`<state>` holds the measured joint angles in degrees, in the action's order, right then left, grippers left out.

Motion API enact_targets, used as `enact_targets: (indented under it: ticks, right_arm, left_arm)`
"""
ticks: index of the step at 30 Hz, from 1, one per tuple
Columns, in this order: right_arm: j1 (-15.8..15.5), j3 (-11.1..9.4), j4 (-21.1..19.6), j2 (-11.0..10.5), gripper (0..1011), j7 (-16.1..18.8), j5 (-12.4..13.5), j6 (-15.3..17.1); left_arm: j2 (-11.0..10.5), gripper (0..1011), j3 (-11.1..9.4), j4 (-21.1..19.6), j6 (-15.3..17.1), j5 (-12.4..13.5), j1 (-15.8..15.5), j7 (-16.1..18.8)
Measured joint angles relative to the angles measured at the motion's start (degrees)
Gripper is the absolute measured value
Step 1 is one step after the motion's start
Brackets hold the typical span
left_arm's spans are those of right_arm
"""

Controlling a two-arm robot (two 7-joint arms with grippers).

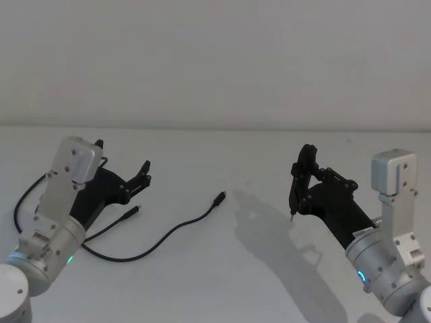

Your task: Pick up the data cable with the one hand.

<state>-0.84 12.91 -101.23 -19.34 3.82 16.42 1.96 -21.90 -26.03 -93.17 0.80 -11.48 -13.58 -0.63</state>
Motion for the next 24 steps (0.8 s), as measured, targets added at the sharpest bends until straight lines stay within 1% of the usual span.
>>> enact_targets:
  ticks: [24]
  right_arm:
    - [0.00, 0.03, 0.00, 0.00, 274, 0.01, 0.04, -0.01]
  left_arm:
    - [0.00, 1001, 0.00, 0.00, 0.00, 0.00, 0.00, 0.00]
